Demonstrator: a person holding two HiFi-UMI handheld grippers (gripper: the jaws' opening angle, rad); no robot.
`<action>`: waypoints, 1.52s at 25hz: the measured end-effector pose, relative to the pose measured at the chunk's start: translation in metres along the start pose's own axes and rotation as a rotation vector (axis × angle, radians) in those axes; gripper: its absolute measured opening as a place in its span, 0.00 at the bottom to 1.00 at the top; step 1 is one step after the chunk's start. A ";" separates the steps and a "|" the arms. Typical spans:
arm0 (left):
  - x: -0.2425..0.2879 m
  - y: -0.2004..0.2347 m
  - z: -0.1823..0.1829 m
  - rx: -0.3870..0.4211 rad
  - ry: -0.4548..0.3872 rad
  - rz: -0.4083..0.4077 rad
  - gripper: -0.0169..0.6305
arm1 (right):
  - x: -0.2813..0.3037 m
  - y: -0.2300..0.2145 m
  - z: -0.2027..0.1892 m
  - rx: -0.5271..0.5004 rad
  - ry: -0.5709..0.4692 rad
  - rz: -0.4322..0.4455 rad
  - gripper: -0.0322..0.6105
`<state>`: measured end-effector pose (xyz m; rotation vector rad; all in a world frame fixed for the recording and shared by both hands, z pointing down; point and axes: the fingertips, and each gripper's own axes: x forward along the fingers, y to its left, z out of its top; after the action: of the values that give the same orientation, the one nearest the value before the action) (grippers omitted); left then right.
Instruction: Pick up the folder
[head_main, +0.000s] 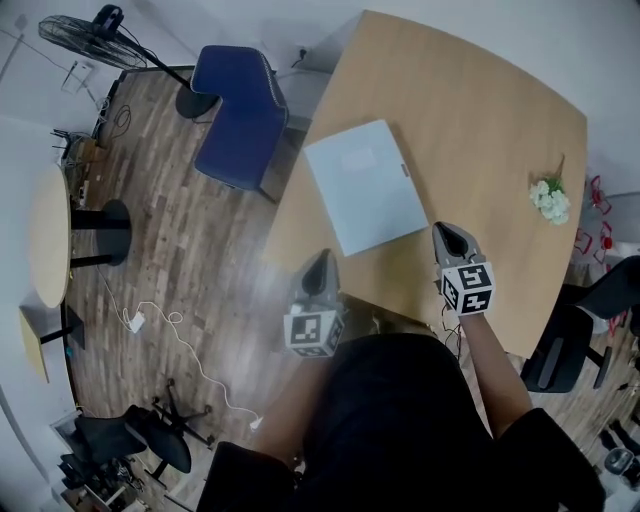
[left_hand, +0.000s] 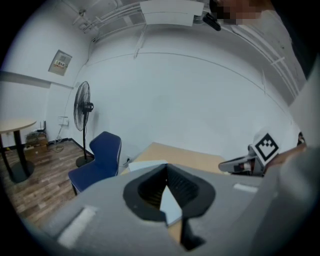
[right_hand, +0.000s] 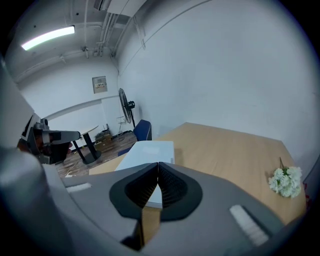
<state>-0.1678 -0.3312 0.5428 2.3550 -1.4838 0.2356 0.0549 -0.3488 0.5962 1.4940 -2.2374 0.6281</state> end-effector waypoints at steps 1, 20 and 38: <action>0.005 0.003 -0.004 -0.017 0.014 -0.005 0.03 | 0.003 -0.004 -0.001 0.005 0.001 -0.005 0.05; 0.125 0.061 -0.115 -0.382 0.321 -0.109 0.43 | 0.161 -0.049 -0.043 0.199 0.227 0.186 0.37; 0.184 0.069 -0.187 -0.544 0.509 -0.143 0.71 | 0.223 -0.027 -0.091 0.251 0.432 0.387 0.70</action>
<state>-0.1407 -0.4428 0.7886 1.7790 -0.9773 0.3183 0.0043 -0.4769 0.7953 0.9011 -2.1608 1.2566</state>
